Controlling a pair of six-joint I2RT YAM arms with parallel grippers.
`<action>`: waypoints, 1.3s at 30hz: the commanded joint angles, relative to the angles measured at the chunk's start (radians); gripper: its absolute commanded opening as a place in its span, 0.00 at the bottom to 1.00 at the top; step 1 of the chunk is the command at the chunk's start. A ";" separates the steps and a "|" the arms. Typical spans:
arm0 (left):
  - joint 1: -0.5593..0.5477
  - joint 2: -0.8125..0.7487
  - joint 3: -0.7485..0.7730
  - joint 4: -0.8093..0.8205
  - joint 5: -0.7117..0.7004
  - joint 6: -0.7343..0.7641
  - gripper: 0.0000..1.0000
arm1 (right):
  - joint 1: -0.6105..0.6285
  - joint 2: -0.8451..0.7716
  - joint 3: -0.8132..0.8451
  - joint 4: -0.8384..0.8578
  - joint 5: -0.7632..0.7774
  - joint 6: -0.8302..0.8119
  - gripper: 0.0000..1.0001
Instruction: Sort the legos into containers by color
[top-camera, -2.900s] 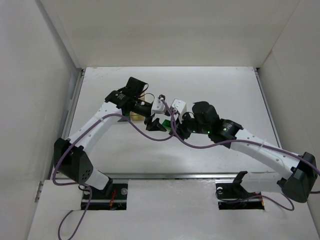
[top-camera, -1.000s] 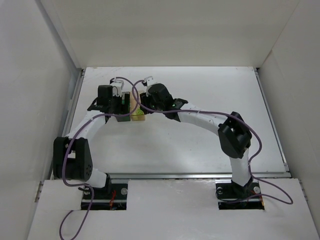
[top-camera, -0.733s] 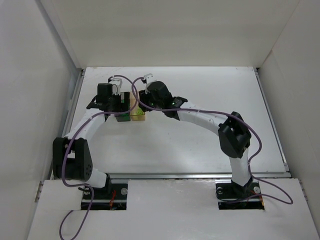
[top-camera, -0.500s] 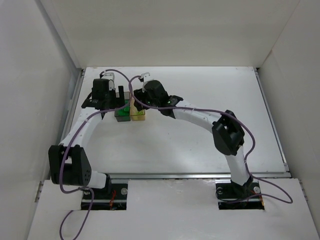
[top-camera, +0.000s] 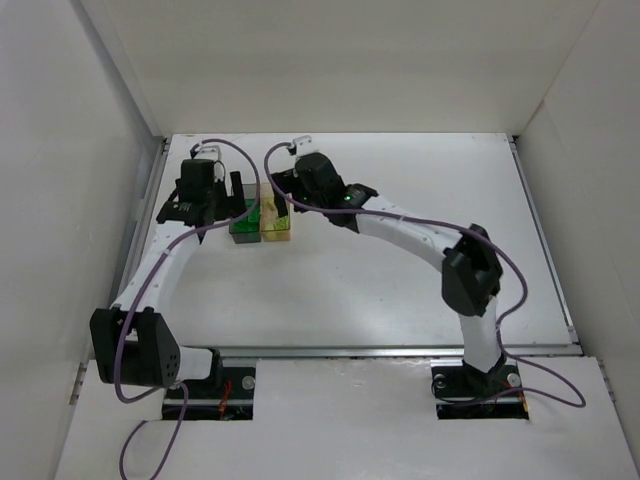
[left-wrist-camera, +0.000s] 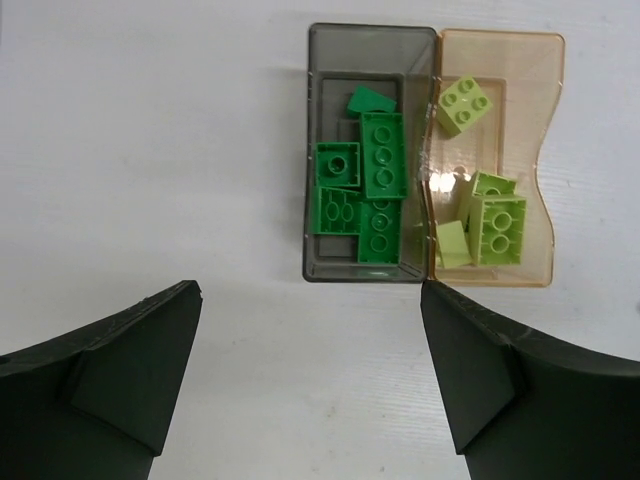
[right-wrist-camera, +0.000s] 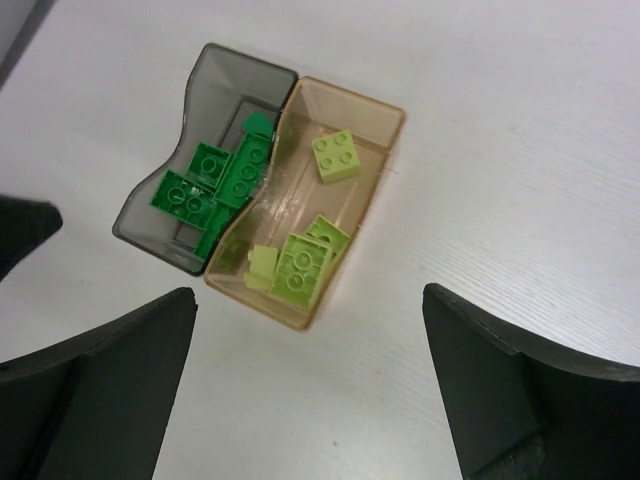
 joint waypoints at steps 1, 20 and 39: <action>0.005 -0.058 -0.005 0.041 -0.098 -0.018 0.90 | -0.011 -0.258 -0.107 0.014 0.146 -0.001 1.00; 0.173 -0.204 -0.290 0.124 -0.544 -0.049 1.00 | -0.530 -1.287 -1.019 0.015 0.472 0.133 1.00; 0.183 -0.324 -0.304 0.124 -0.425 -0.009 1.00 | -0.530 -1.256 -0.973 -0.074 0.493 0.292 1.00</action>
